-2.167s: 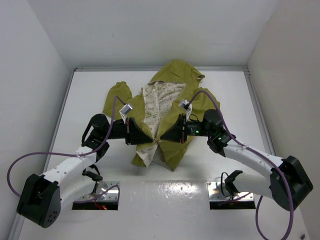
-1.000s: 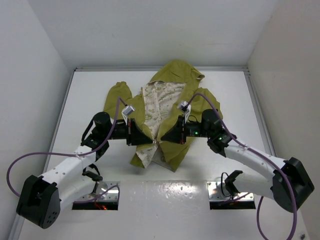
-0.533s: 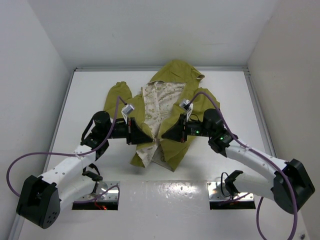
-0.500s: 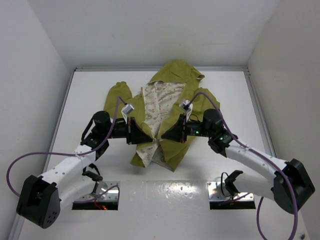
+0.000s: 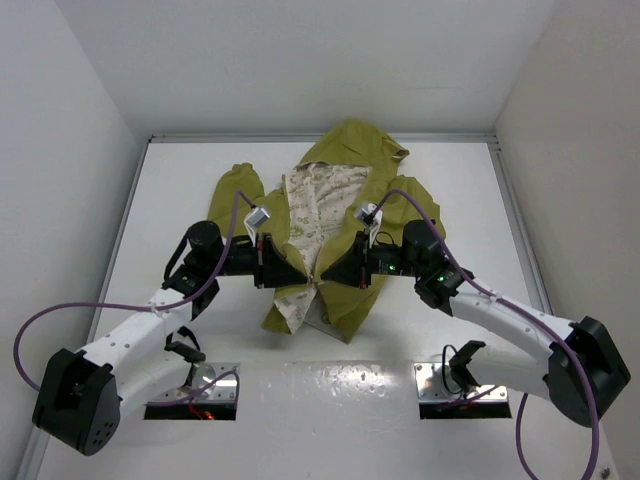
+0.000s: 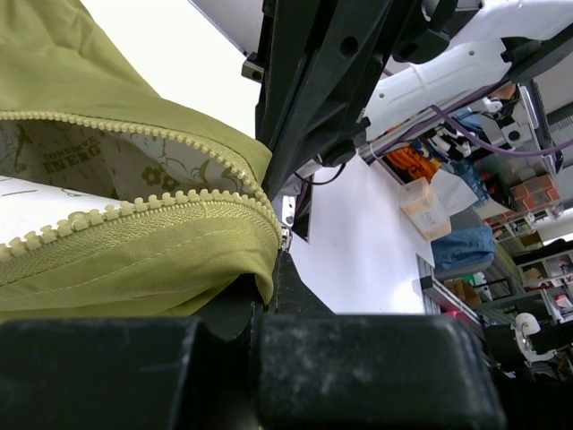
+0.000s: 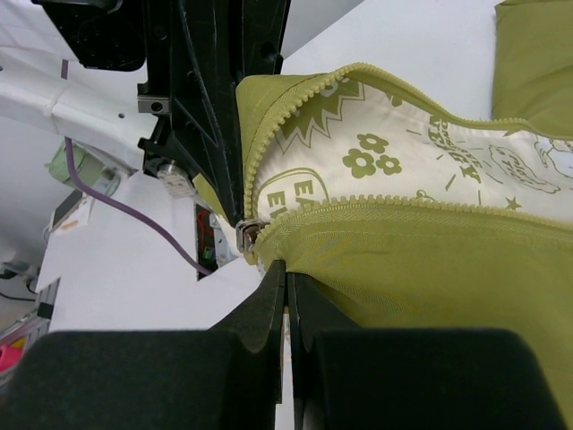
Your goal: Zip up the jacket
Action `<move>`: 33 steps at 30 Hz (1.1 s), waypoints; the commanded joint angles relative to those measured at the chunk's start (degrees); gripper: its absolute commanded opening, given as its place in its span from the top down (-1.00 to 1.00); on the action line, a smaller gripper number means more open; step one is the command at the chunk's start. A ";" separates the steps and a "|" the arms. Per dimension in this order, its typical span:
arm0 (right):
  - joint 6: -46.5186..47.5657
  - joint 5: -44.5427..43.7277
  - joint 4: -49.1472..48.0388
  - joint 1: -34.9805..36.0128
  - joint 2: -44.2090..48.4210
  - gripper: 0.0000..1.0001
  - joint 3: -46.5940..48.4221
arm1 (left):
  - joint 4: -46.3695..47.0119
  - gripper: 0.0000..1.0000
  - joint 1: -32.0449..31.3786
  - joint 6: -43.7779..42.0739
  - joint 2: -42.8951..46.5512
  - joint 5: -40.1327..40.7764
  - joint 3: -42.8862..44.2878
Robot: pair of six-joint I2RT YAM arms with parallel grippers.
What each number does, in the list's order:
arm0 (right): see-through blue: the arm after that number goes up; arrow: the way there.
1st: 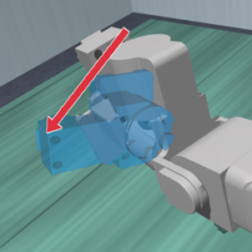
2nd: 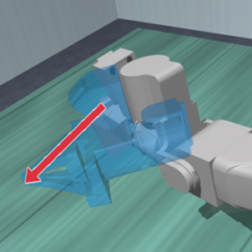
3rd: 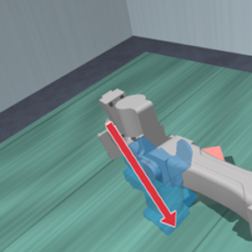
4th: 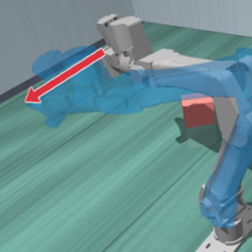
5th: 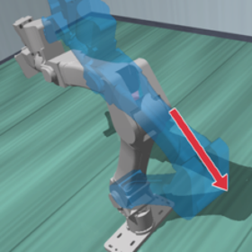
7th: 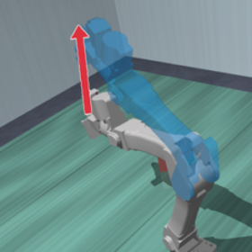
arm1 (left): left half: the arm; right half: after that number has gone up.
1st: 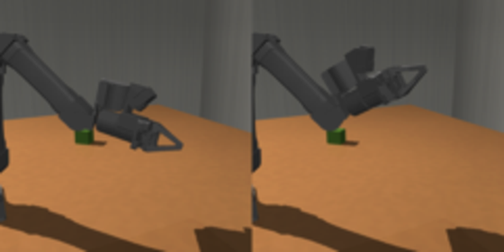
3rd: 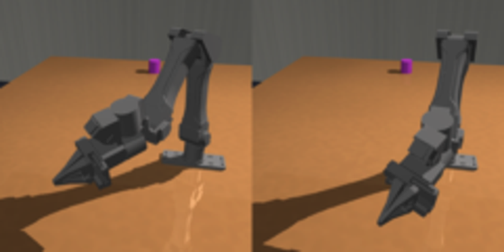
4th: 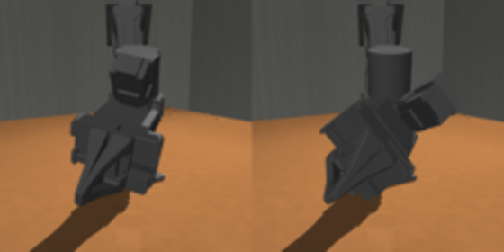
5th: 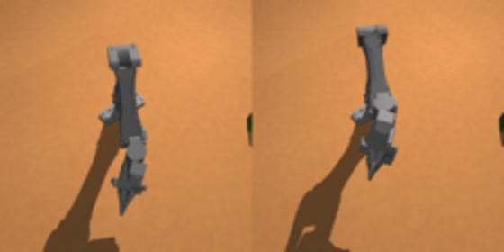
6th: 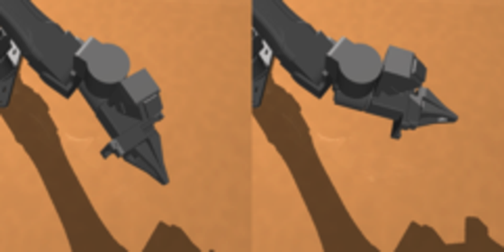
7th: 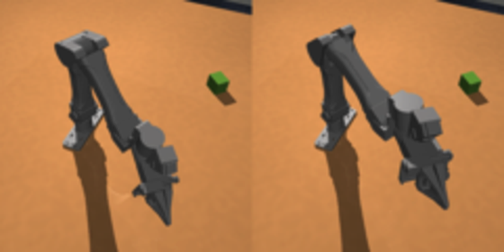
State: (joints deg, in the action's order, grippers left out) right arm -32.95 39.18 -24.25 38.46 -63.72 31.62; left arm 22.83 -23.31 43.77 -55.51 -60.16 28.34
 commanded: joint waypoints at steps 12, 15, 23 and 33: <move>-1.06 -0.68 -5.11 -0.31 1.58 1.00 1.26 | 0.37 1.00 -0.77 -1.49 0.22 -0.75 1.72; -1.07 -0.42 -5.28 -0.31 1.59 1.00 1.17 | 0.37 1.00 -0.77 -2.02 0.22 -0.75 1.72; 1.04 0.46 -3.27 -0.05 2.02 1.00 0.55 | 0.37 1.00 -0.77 -2.02 -0.30 -0.22 1.72; 4.38 0.28 -0.62 0.92 2.55 1.00 0.11 | 0.37 1.00 -0.77 -2.02 -0.30 0.31 2.25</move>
State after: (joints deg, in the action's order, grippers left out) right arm -30.87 39.00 -23.18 38.83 -62.57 31.53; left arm 21.89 -23.55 42.46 -56.14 -59.59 28.34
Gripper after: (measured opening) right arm 0.002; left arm 0.019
